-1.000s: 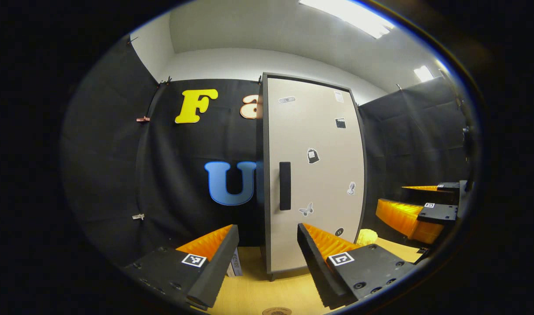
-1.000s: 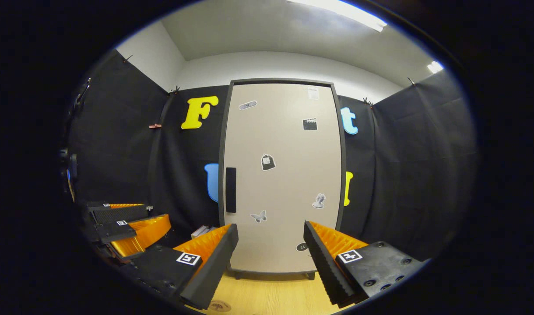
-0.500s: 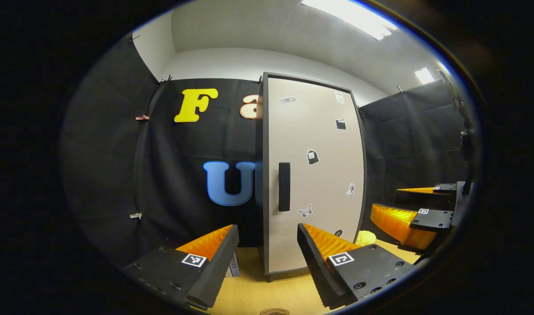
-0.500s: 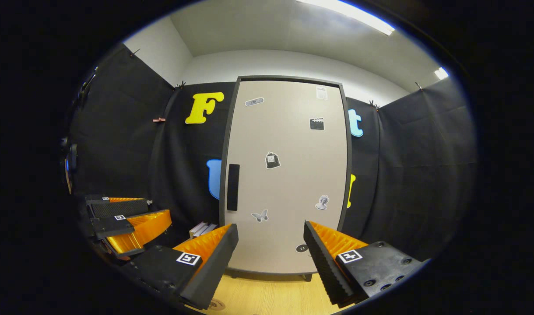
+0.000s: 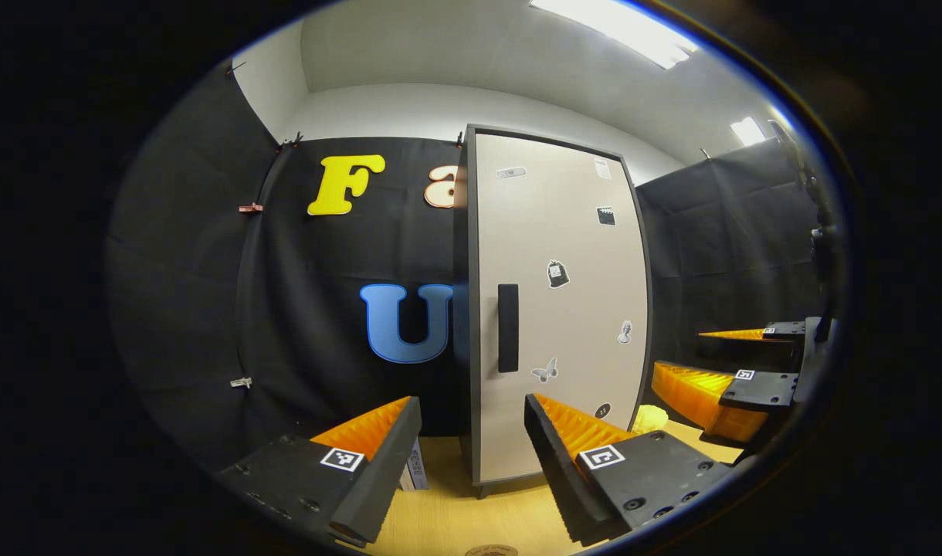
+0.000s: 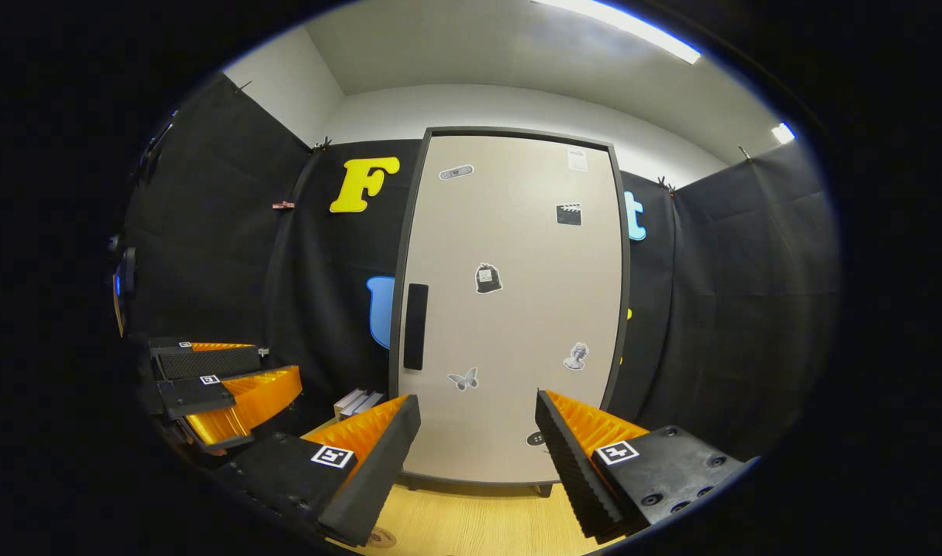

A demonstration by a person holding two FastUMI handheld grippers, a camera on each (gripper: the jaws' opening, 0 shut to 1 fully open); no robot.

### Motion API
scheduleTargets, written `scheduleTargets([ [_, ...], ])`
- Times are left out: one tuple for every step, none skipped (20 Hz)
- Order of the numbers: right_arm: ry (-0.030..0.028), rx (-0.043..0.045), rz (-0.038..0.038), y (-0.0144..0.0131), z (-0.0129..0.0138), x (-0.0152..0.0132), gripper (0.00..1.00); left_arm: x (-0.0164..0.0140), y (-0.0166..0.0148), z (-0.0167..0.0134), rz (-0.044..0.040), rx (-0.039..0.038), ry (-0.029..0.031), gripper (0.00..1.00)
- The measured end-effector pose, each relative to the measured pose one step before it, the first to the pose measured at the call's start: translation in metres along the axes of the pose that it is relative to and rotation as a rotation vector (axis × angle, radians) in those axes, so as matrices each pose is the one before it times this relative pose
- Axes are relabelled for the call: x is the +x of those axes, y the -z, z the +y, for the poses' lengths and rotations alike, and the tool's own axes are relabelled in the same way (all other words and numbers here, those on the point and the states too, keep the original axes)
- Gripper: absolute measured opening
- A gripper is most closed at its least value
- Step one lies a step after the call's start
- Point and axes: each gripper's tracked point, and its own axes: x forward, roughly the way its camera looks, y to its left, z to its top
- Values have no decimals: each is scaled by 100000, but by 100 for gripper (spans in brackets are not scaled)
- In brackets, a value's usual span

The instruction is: Open the cabinet door with the right hand, grasp the bottle in the cabinet with the left hand and place it on the coaster, then close the cabinet door with the right hand.

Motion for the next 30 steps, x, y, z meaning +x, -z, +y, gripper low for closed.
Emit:
scheduleTargets([
  [-370, 9, 97, -5, 210, 233, 97, 113, 139, 33, 164, -144, -43, 86],
  [-367, 169, 62, 29, 256, 388, 97, 52, 79, 141, 195, -152, -117, 86],
  [-718, 317, 11, -56, 304, 494, 97, -7, 167, 131, 273, -155, 21, 86],
  [-843, 362, 4, 5, 464, 402, 97, 19, 85, 150, 417, -215, 1, 86],
  [-949, 290, -162, -72, 486, 509, 97, -74, 267, 327, 397, -478, -305, 86],
  [-849, 240, -275, -38, 445, 639, 97, -38, 164, 273, 693, -722, -193, 86],
  [-805, 154, -485, -86, 500, 777, 97, -63, 332, 218, 897, -740, -149, 86],
  [-599, 166, -594, -151, 458, 866, 96, -48, 268, 291, 809, -467, -417, 86],
  [-505, 457, -875, -168, 500, 998, 96, -33, 312, 534, 615, -182, -792, 86],
  [-671, 646, -834, -139, 624, 1145, 96, -55, 223, 702, 700, -65, -1169, 86],
  [-828, 463, -436, -5, 665, 1219, 96, -10, 277, 650, 599, -190, -1165, 86],
  [-573, -108, -351, 10, 556, 1232, 96, 10, 124, 732, 519, -363, -1347, 86],
  [6, -374, -629, -118, 294, 1383, 95, 132, 245, 787, 622, -688, -1474, 86],
  [-359, -56, -803, -73, 543, 1207, 95, 107, 215, 756, 848, -877, -1443, 86],
  [-1209, 878, -854, -42, 651, 1190, 95, 128, 262, 691, 905, -1037, -1459, 86],
  [-1280, 1450, -194, 218, 635, 1083, 95, 119, 69, 721, 470, -683, -1438, 86],
  [-670, 1548, 337, 341, 405, 1269, 95, 126, 223, 627, 197, -264, -1463, 86],
  [833, 744, 157, 286, 14, 1066, 95, 102, -45, 618, -187, 382, -681, 86],
  [1544, 245, 22, 198, -166, 1043, 95, 251, -34, 424, -353, 947, -842, 87],
  [1545, -110, 11, 257, -143, 981, 95, 228, -170, 548, -457, 1197, -932, 87],
  [1787, -459, 113, 250, -255, 950, 95, 190, -40, 373, -432, 958, -556, 87],
  [2291, -347, 46, 213, -359, 753, 92, 238, -56, 402, -357, 410, -398, 87],
  [1063, 216, 129, 295, -36, 809, 89, 208, -43, 367, -463, 394, -732, 87],
  [850, 343, 936, 413, -77, 649, 87, 170, -122, 362, -645, 317, -533, 87],
  [470, 591, 731, 336, 12, 443, 82, 30, 82, 96, -569, -3, -235, 87],
  [-370, 603, 258, 87, 231, 301, 75, 69, -99, -35, -463, -311, 146, 87],
  [-182, 635, -143, 24, 216, 221, 74, 33, 85, 59, -4, -156, 183, 87],
  [-34, 599, -236, -21, 258, 150, 74, 79, -31, 125, -245, 39, 58, 87],
  [1766, -35, -424, 49, -176, 404, 74, 204, 46, 207, -133, 46, -64, 87],
  [1792, -170, -933, -226, -134, 225, 58, 127, -101, 154, -191, 66, 349, 87],
])
